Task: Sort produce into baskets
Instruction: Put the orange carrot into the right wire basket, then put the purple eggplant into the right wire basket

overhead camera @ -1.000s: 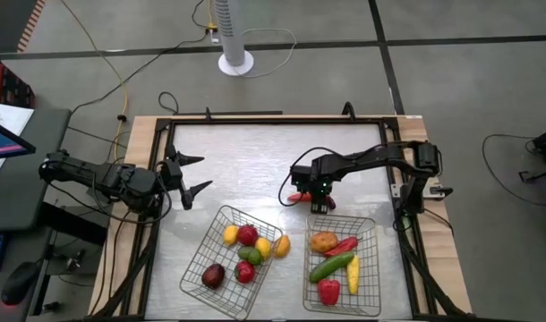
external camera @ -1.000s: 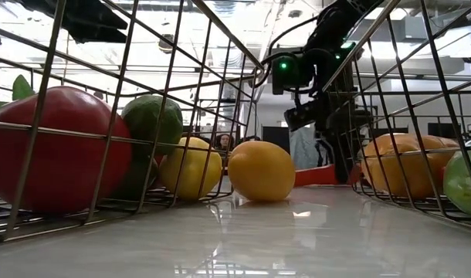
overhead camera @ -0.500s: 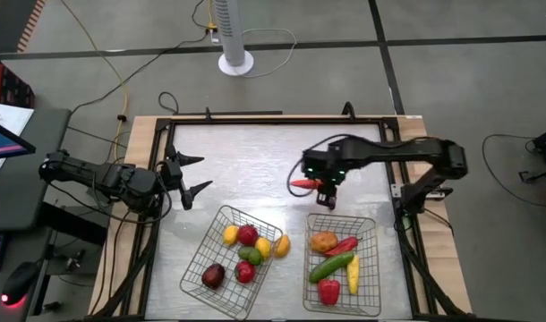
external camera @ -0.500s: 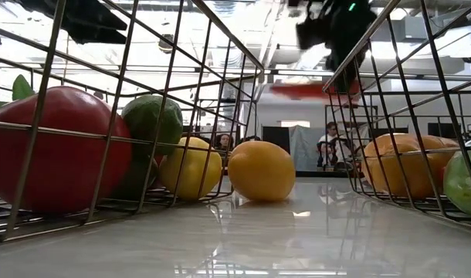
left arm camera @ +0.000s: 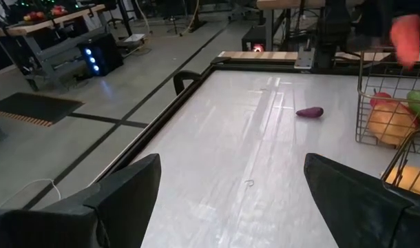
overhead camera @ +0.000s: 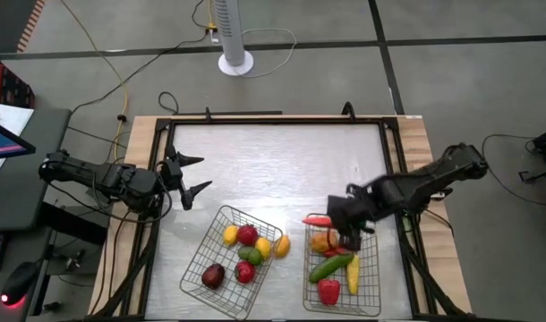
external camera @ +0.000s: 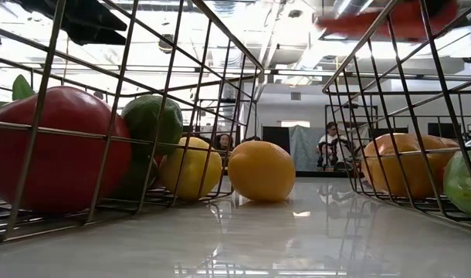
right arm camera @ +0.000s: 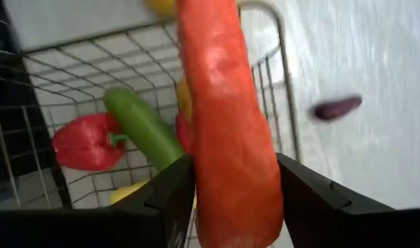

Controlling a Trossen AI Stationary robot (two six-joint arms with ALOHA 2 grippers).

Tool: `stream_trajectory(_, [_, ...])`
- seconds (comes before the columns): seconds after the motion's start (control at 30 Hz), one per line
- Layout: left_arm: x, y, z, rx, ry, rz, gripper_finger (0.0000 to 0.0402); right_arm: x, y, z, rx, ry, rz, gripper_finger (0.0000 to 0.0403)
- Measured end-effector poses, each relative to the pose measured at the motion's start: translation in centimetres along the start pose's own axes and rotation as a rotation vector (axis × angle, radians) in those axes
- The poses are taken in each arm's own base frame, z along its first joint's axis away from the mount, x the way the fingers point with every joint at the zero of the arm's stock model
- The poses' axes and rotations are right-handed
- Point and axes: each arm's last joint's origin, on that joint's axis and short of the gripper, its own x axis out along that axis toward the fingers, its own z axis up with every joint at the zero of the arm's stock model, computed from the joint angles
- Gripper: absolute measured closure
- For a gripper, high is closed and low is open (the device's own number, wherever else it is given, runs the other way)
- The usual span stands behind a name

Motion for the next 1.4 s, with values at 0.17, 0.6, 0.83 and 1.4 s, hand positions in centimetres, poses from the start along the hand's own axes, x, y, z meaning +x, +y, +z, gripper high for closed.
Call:
stream_trajectory(0.17, [0.0,0.0,0.0,-0.002,-0.002,0.000,0.0056,0.7,0.6,-1.1,0.095,0.045,-0.126,0.0170])
stream_trajectory(0.6, [0.0,0.0,0.2,-0.001,-0.019,0.004,0.0056,1.0,-5.4,2.0,0.240,0.023,-0.241,0.0137])
stream_trajectory(0.83, [0.0,0.0,0.2,0.012,-0.018,0.003,0.0056,3.5,-12.5,3.8,0.424,0.097,-0.167,0.0137])
stream_trajectory(1.4, [0.0,0.0,0.2,0.033,-0.017,0.004,0.0056,15.5,-15.4,6.2,0.492,0.599,-0.118,0.0137])
